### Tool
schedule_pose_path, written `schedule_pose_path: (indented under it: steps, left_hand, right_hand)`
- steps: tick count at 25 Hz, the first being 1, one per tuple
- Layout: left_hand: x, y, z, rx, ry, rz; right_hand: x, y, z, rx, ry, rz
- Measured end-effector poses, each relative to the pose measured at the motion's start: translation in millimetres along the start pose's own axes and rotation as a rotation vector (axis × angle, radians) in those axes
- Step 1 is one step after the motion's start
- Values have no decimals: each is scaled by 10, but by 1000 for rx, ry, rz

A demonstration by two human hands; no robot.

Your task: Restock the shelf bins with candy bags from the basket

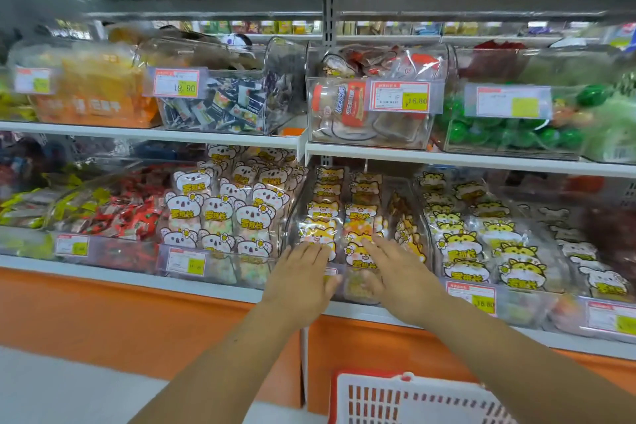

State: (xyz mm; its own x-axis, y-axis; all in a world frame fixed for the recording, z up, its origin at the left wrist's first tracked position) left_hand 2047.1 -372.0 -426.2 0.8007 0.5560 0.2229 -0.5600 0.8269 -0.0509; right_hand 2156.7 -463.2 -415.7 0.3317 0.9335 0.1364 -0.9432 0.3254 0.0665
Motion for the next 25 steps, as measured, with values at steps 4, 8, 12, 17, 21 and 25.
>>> schedule_pose_path:
  steps: [4,8,12,17,21,25]
  left_hand:
    - [20,6,71,21,-88,-4]
    - [138,-128,148,-40,-120,-52]
    - [193,3,-71,-25,64,14]
    - [134,-74,72,-93,-36,-7]
    - [-44,-524,300,-160,-98,-111]
    - [-184,-1014,318,-214,31,-172]
  right_hand:
    - [84,-44,14,135,-29,-17]
    - [310,-91,155,199,-66,-76]
    - [333,-208,-11,126,32,-104]
    - [221,-182,163,230,-78,-89]
    - [-206,-213,364,99,-169,-15]
    - [-673,-371,481,106,-202,3]
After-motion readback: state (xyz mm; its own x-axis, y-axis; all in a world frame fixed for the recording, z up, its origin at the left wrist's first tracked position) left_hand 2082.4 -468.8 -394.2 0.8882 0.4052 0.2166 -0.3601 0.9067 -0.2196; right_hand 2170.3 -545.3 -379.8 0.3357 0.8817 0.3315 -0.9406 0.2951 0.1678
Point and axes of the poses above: each hand's wrist, its own x-axis towards the middle knuckle, its own z-axis out of the back of the hand, y = z × x, the point moved 9 cm from there along x, towards the middle knuckle, and after that the axes turned 2 degrees about -y, right-handed, at the moved point
